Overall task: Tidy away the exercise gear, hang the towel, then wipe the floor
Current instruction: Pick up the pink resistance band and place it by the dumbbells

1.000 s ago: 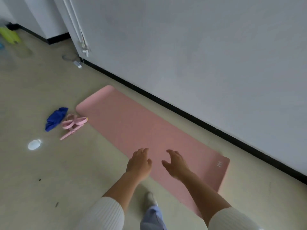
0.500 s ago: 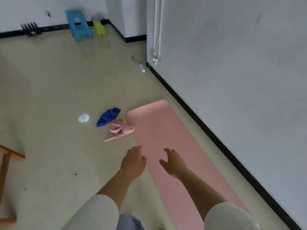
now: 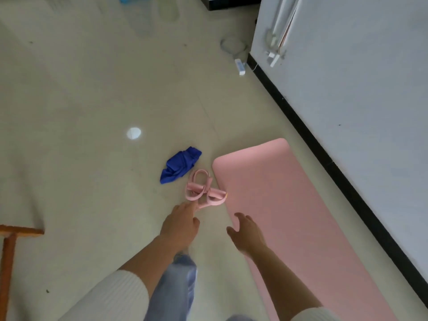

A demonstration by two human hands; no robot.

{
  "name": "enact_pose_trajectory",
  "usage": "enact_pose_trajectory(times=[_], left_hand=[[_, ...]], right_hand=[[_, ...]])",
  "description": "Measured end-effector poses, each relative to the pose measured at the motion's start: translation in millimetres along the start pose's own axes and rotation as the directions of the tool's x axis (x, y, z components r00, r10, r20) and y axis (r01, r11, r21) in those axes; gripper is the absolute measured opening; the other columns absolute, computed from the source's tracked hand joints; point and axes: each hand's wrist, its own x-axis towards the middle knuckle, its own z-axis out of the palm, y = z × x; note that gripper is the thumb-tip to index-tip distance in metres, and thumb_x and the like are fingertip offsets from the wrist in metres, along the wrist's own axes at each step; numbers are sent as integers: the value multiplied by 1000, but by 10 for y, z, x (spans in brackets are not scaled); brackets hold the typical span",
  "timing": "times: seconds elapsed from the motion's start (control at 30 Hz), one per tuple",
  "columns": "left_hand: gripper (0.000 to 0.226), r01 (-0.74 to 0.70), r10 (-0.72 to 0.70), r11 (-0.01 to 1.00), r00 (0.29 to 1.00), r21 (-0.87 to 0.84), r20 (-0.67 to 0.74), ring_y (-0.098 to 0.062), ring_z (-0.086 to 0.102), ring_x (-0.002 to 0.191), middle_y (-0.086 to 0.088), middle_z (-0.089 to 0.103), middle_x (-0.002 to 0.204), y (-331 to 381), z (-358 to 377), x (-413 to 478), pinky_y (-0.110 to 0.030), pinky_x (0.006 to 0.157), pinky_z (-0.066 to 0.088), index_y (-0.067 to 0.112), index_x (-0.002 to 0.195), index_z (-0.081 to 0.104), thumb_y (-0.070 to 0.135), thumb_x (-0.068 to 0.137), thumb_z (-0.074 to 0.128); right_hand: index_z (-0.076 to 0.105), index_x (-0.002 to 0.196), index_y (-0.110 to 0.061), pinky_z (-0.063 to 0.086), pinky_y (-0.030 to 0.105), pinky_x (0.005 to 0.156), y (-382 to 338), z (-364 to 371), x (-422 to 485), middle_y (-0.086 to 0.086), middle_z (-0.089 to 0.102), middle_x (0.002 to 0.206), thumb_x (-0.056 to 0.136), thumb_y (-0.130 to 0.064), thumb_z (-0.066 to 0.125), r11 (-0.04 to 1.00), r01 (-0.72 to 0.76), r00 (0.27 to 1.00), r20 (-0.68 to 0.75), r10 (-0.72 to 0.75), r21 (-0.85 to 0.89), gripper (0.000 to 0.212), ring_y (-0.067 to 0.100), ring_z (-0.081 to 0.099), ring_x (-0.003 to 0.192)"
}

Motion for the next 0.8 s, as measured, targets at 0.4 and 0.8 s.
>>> enact_pose_trajectory(times=[0.4,0.8], left_hand=[[41,112,-118,993,975,42,186,-18,47,111,-2,51,125,-1709,1498,2672,-29,87,42,18,136,42,21,95,43],[27,101,-174,940,963,326,205,-20,50,101,0,55,107,-2900,3365,4025,-30,71,33,20,114,53,33,90,52]], right_hand=[[30,146,-21,37,34,103,187,1517,3024,2,40,144,97,-35,45,991,-61,979,184,81,-116,53,21,37,132],[40,137,-23,24,37,104,818,2776,4930,-3,36,144,97,-36,44,900,94,994,96,-58,-425,42,20,27,132]])
